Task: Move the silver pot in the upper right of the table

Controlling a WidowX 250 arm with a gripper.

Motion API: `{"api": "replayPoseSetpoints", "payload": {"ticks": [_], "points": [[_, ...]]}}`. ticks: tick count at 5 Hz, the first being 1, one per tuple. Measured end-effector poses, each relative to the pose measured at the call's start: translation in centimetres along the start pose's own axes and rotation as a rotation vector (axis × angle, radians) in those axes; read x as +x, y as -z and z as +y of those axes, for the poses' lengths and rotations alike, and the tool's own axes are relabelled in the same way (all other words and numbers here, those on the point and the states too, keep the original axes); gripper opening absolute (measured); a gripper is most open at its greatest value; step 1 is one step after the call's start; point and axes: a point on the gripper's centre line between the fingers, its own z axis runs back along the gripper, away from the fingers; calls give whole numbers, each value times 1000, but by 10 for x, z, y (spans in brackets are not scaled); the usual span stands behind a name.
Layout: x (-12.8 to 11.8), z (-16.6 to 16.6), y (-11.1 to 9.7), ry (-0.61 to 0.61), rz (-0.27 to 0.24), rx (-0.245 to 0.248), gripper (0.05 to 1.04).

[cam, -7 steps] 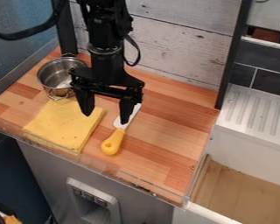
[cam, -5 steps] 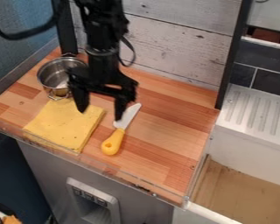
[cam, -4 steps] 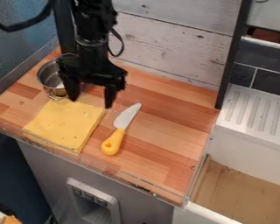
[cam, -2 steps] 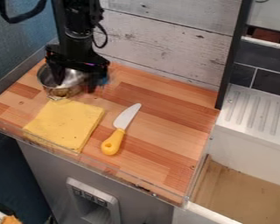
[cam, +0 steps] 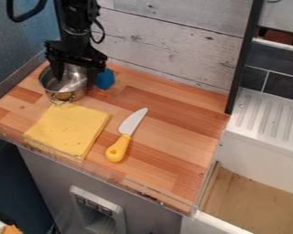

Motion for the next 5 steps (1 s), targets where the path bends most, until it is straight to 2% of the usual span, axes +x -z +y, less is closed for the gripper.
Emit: {"api": "replayPoseSetpoints", "payload": {"ticks": [2, 3, 5], "points": [[5, -8, 20, 44, 31, -24, 1001], [6, -10, 22, 66, 15, -34, 955], [0, -14, 30, 31, 0, -42, 354]]}}
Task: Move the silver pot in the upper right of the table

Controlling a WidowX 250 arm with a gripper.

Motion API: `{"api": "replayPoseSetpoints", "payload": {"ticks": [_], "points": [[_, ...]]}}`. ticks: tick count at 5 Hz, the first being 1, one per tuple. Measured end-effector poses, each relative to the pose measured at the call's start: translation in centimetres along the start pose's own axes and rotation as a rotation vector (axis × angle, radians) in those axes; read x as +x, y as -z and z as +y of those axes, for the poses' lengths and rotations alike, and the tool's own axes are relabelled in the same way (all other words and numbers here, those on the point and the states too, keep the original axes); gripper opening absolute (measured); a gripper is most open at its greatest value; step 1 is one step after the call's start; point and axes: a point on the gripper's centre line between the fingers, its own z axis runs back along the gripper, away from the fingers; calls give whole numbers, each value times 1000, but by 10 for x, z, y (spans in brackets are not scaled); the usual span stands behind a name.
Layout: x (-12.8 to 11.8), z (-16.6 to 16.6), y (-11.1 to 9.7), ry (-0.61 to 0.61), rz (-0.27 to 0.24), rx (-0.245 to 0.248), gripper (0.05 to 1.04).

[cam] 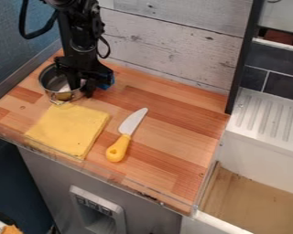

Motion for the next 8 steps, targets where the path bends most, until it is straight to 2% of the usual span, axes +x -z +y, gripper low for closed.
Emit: {"api": "replayPoseSetpoints", "payload": {"ticks": [1, 2, 3, 4, 5, 6, 7, 8], "points": [[-2, 0, 2, -7, -3, 7, 154], [-7, 2, 2, -17, -12, 17, 79], [-7, 6, -6, -40, -26, 41, 76], [-6, 14, -23, -59, -50, 71, 73], [-5, 23, -43, -70, -98, 101, 73], [-7, 22, -78, -80, -161, 116, 73], [-16, -5, -101, -28, -188, 79, 73], [-31, -48, -118, 86, -194, 29, 72]]}}
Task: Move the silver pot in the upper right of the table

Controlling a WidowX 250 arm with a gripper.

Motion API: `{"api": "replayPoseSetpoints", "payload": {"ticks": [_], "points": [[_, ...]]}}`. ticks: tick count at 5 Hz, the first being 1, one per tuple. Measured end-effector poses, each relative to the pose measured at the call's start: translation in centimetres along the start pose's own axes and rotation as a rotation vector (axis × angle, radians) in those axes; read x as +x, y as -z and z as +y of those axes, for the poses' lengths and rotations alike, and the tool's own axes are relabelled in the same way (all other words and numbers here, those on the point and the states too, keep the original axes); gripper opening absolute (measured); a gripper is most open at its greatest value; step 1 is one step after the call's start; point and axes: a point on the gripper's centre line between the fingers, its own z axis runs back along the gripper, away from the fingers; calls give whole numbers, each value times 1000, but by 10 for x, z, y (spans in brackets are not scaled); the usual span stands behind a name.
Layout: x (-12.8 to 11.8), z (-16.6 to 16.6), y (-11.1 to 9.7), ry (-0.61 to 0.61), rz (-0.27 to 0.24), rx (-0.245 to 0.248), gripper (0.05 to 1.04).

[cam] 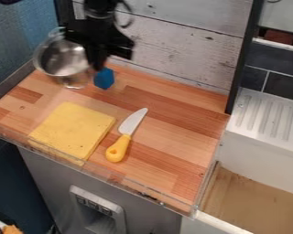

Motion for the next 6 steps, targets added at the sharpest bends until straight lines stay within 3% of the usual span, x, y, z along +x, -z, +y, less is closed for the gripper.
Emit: {"api": "replayPoseSetpoints", "payload": {"ticks": [1, 3, 4, 6], "points": [[-3, -48, -13, 126, -14, -52, 72], [1, -139, 2, 357, -29, -87, 72], [0, -163, 13, 403, -26, -95, 72], [2, -181, 45, 456, 10, -82, 72]]}}
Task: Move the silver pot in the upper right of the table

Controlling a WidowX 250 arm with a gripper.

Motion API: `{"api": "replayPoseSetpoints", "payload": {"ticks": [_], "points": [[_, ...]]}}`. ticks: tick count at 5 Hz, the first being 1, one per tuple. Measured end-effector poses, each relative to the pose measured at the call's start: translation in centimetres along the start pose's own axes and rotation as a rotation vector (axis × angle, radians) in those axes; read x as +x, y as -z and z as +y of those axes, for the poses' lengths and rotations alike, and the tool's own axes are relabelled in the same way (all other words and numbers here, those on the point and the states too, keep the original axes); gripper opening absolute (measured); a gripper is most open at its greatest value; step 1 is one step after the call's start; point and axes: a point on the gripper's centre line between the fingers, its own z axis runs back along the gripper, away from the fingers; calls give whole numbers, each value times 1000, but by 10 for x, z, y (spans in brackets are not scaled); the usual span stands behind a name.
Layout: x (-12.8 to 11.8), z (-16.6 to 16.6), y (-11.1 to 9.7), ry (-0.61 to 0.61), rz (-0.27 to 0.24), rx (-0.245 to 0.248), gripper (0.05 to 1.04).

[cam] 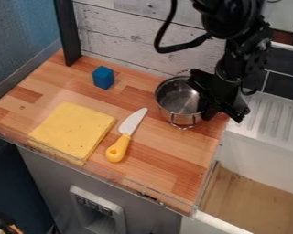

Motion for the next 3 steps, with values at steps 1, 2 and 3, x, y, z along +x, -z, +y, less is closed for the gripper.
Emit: {"api": "replayPoseSetpoints", "payload": {"ticks": [1, 2, 3], "points": [[0, -6, 13, 32, 21, -12, 72], [4, -8, 14, 45, 15, -23, 103], [-1, -7, 17, 68, 47, -3, 264]]}}
